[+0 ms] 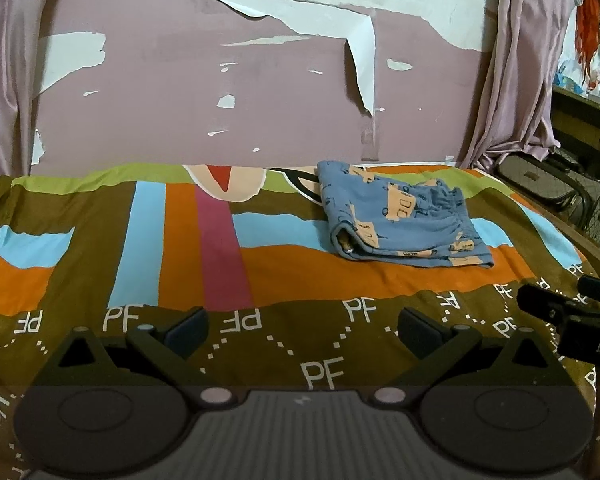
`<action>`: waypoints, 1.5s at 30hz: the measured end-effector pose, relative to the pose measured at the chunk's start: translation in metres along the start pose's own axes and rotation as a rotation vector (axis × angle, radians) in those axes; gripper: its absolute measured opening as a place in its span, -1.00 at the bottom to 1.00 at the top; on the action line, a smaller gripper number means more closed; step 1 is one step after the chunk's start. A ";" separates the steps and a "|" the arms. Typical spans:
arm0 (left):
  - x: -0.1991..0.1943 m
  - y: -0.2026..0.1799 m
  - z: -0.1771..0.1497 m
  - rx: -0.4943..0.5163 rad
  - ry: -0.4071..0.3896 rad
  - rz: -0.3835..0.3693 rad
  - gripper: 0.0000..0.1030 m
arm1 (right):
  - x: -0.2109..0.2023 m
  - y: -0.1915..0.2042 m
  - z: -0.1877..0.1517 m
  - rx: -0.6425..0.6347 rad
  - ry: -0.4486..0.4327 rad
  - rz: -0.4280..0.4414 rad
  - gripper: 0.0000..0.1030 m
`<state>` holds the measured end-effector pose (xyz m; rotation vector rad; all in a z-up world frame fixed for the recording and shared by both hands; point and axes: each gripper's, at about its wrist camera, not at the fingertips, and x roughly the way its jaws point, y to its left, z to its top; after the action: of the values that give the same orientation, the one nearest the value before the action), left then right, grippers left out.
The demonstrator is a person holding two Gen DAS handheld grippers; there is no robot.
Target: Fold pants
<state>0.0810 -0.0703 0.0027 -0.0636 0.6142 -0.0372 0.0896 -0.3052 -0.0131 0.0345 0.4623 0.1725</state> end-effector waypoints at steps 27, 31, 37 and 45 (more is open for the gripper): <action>-0.003 0.006 -0.001 -0.035 -0.006 0.011 0.99 | 0.000 0.002 -0.001 -0.010 0.007 -0.001 0.99; -0.003 0.006 -0.001 -0.037 -0.002 0.011 0.99 | 0.000 0.003 -0.002 -0.010 0.008 0.001 0.99; -0.003 0.006 -0.002 -0.038 -0.002 0.011 0.99 | 0.000 0.003 -0.002 -0.010 0.008 0.000 0.99; -0.002 0.006 -0.003 -0.039 -0.001 0.013 0.99 | 0.001 0.003 -0.002 -0.012 0.008 0.000 0.99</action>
<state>0.0777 -0.0640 0.0015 -0.0974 0.6139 -0.0122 0.0890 -0.3025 -0.0152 0.0217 0.4692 0.1759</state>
